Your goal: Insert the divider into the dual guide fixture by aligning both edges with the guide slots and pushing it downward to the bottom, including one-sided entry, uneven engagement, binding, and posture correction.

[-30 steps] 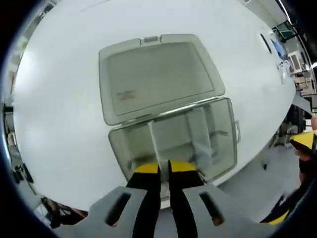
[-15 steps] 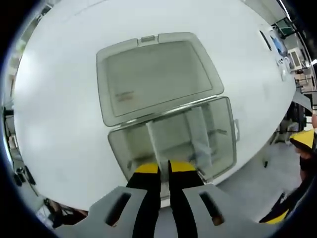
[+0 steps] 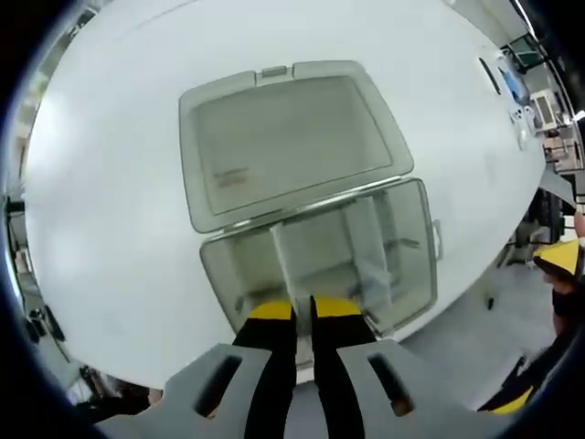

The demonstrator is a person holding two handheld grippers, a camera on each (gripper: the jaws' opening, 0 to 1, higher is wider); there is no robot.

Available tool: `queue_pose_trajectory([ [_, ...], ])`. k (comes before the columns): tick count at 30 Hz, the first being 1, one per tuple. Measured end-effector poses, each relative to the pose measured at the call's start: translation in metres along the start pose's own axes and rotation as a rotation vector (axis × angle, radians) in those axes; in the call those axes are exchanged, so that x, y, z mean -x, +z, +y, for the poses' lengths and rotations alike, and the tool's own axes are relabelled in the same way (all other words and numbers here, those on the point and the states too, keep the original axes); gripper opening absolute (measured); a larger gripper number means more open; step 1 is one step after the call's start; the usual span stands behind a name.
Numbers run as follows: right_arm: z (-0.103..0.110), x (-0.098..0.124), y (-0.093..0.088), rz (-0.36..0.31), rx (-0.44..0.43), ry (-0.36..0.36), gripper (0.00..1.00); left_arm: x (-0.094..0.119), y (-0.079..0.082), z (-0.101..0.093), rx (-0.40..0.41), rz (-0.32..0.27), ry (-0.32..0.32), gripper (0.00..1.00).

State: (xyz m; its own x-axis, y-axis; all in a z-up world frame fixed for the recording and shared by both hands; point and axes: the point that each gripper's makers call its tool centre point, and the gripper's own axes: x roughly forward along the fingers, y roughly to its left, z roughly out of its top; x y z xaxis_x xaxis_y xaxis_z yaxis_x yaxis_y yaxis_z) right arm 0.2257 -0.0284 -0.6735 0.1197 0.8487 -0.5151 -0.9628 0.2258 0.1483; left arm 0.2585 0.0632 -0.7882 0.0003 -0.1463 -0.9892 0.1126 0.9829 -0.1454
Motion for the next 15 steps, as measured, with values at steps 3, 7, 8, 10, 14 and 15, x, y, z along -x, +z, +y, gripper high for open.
queue_pose_trajectory([
  [3, 0.0001, 0.0003, -0.0018, 0.004, 0.0, 0.0, 0.6, -0.0027, 0.001, 0.0, -0.008, -0.002, 0.007, 0.02],
  [7, -0.0001, 0.0018, -0.004, 0.004, -0.005, -0.004, 0.6, -0.0051, 0.0015, -0.0006, -0.021, 0.001, 0.021, 0.02],
  [8, -0.0003, 0.0018, -0.0042, 0.004, -0.004, -0.005, 0.6, -0.0048, 0.0008, -0.0007, -0.024, 0.002, 0.025, 0.02],
  [10, 0.0002, 0.0024, -0.0048, 0.006, -0.006, -0.005, 0.6, -0.0051, 0.0001, -0.0016, -0.028, 0.004, 0.031, 0.02],
  [14, 0.0002, 0.0036, -0.0052, 0.004, -0.009, -0.008, 0.6, -0.007, 0.0007, -0.0012, -0.032, 0.01, 0.048, 0.02],
  [15, 0.0005, 0.0035, -0.0057, 0.007, -0.009, -0.008, 0.6, -0.0072, 0.0009, -0.0022, -0.041, 0.018, 0.056, 0.02],
])
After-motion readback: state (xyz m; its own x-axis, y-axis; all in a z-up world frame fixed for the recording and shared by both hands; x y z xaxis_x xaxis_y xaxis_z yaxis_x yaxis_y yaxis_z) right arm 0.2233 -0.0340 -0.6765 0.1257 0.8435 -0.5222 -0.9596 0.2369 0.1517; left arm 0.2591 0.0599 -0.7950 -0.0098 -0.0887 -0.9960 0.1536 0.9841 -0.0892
